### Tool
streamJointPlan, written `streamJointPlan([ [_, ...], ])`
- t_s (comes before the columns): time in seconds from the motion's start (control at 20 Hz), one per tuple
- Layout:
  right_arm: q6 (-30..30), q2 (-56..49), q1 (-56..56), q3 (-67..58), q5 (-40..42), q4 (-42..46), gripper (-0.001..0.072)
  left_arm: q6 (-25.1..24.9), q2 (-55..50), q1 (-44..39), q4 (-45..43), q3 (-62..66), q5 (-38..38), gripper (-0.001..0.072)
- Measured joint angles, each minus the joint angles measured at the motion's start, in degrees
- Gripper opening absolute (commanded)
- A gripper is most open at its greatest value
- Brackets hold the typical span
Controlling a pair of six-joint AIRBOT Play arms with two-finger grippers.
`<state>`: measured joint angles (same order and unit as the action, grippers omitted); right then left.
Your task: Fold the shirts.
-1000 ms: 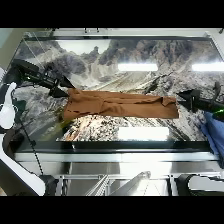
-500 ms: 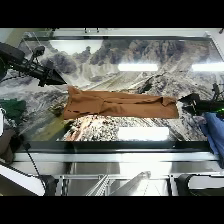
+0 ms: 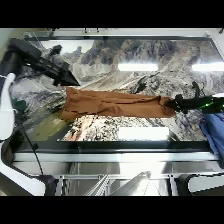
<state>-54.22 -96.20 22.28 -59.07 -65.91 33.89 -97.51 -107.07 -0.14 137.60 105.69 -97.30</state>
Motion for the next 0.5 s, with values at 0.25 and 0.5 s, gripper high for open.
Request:
streamJointPlan([
  [0.25, -1.77, 1.75, 0.74, -6.34, -10.45, -0.46, 0.0016, -0.02, -7.37, -12.52, -0.02, 0.04, 10.60, 0.0017],
  [0.5, -3.39, 2.36, 3.21, -11.17, -20.44, -0.50, 0.0015, 3.28, -17.92, -24.57, -4.07, 5.16, 16.26, 0.0017],
])
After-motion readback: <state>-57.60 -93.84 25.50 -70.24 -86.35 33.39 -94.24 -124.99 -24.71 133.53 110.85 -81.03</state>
